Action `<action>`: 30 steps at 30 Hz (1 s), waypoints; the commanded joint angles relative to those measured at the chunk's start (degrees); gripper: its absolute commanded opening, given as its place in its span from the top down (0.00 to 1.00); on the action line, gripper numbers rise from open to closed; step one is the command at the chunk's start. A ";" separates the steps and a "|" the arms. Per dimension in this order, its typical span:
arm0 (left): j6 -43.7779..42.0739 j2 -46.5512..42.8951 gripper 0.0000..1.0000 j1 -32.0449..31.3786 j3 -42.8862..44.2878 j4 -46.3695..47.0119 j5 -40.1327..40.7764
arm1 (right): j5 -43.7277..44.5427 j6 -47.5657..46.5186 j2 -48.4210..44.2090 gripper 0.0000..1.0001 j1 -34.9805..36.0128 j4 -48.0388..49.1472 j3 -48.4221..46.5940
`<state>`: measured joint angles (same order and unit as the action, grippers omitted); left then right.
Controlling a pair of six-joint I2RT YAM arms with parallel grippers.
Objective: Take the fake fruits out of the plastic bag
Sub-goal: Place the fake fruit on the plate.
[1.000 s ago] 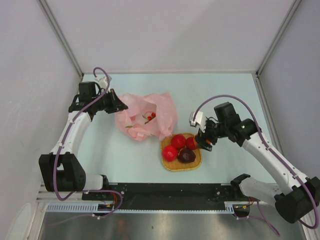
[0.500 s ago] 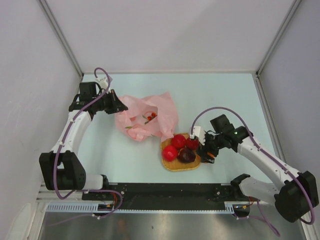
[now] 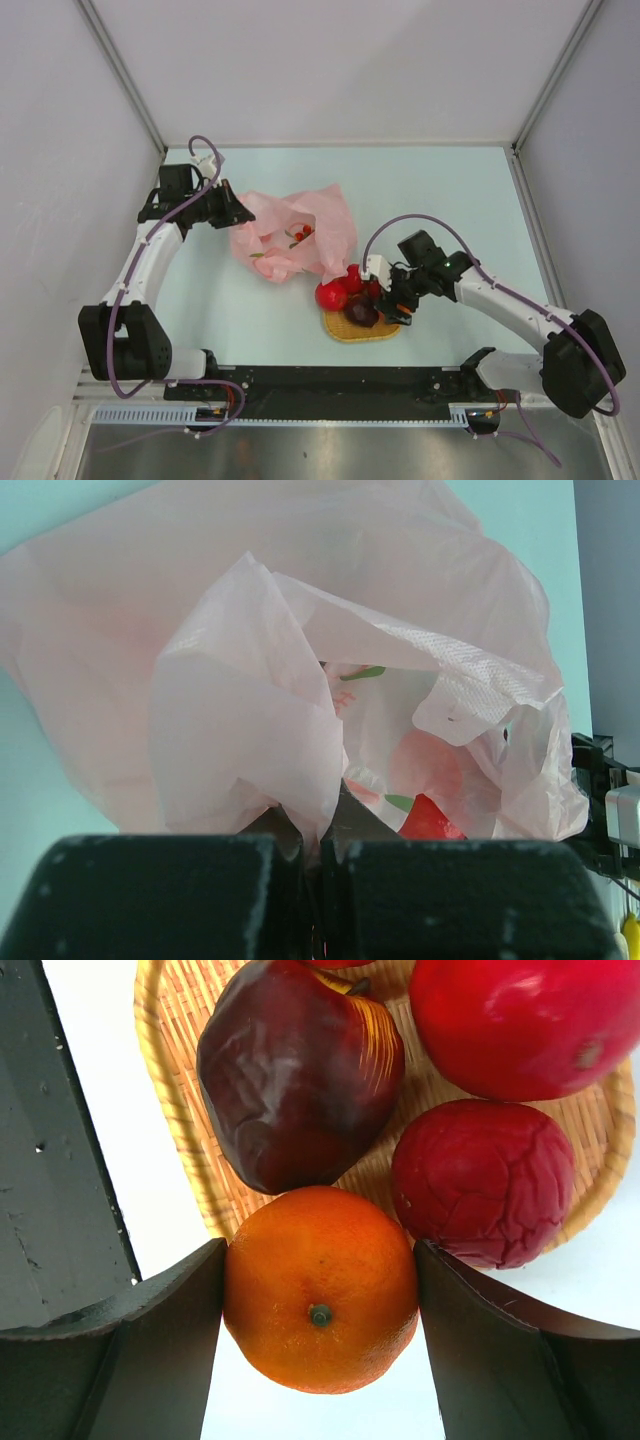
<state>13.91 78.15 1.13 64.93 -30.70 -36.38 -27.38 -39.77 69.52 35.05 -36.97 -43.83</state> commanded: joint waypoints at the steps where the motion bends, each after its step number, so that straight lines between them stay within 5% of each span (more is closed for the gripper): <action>1: -0.91 -0.28 1.00 -0.25 -0.06 0.73 -0.45 | 0.66 0.48 0.71 0.40 0.37 2.69 0.76; 6: -0.64 0.42 1.00 -0.25 0.29 1.17 -0.80 | 1.18 0.74 0.53 0.27 0.37 3.22 0.94; 7: -0.55 0.60 1.00 -0.33 0.38 1.17 -0.97 | 1.18 1.18 0.36 0.09 0.37 3.48 0.94; 8: -0.55 0.86 1.00 -0.33 0.38 1.17 -0.97 | 1.45 1.36 -0.08 0.01 0.46 3.57 1.03; 22: -0.03 2.45 1.00 -0.60 1.34 1.78 -2.12 | 3.73 3.03 -8.43 0.00 0.02 -6.98 -8.98; 27: 0.06 0.35 1.00 -0.60 0.38 2.40 -2.20 | 4.79 14.33 -7.12 0.01 0.54 10.54 -15.66; 30: 0.06 -1.06 1.00 -0.69 -0.15 2.66 -2.38 | 3.91 17.35 -0.19 0.15 4.84 20.32 -22.41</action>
<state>14.02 80.29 0.80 64.84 -30.13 -36.84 -23.11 -30.22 63.83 36.10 -34.41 -58.24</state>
